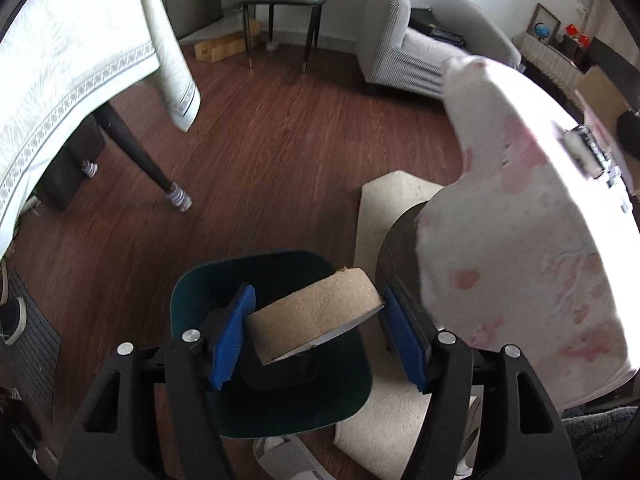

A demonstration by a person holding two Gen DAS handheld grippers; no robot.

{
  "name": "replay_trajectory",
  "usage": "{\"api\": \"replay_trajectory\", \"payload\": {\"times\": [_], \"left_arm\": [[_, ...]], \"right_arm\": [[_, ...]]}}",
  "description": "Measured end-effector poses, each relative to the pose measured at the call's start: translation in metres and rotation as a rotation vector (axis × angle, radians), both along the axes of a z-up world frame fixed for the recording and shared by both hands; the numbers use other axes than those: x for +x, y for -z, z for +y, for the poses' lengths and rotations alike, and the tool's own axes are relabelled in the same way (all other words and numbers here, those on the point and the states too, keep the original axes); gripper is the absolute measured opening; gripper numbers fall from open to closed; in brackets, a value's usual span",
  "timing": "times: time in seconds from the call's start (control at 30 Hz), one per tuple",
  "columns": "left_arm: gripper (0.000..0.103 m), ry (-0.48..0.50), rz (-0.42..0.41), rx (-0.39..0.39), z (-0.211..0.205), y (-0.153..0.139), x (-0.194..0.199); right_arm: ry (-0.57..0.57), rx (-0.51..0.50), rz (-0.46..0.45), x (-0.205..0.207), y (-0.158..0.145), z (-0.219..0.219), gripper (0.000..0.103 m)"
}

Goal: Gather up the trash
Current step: 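Carry the tape roll over the teal bin and open the left tool, then lower the cardboard ring into the teal bin and open the right tool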

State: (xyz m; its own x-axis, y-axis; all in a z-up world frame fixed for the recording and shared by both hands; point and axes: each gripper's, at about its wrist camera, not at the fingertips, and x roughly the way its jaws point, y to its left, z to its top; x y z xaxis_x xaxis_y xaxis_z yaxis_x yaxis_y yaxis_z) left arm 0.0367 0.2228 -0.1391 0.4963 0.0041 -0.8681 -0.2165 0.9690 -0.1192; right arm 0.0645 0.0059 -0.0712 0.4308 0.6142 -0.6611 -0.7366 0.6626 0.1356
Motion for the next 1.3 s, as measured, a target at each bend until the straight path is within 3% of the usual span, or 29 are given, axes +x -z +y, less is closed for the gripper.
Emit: {"api": "replay_trajectory", "payload": {"times": [0.33, 0.6, 0.93, 1.3], "left_arm": [[0.07, -0.006, 0.126, -0.018, 0.027, 0.038, -0.01], [0.079, -0.012, 0.136, 0.003, 0.044, 0.044, -0.023], [0.079, -0.059, 0.058, -0.01, 0.072, 0.02, -0.041], [0.064, -0.147, -0.049, -0.03, 0.104, -0.016, -0.062]], "right_arm": [[-0.106, -0.048, 0.04, -0.015, 0.025, 0.06, 0.033], [-0.139, -0.083, 0.102, -0.012, 0.05, 0.093, 0.033], [-0.144, -0.129, 0.15, -0.01, 0.083, 0.119, 0.033], [-0.143, -0.18, 0.228, -0.004, 0.127, 0.145, 0.033]]}}
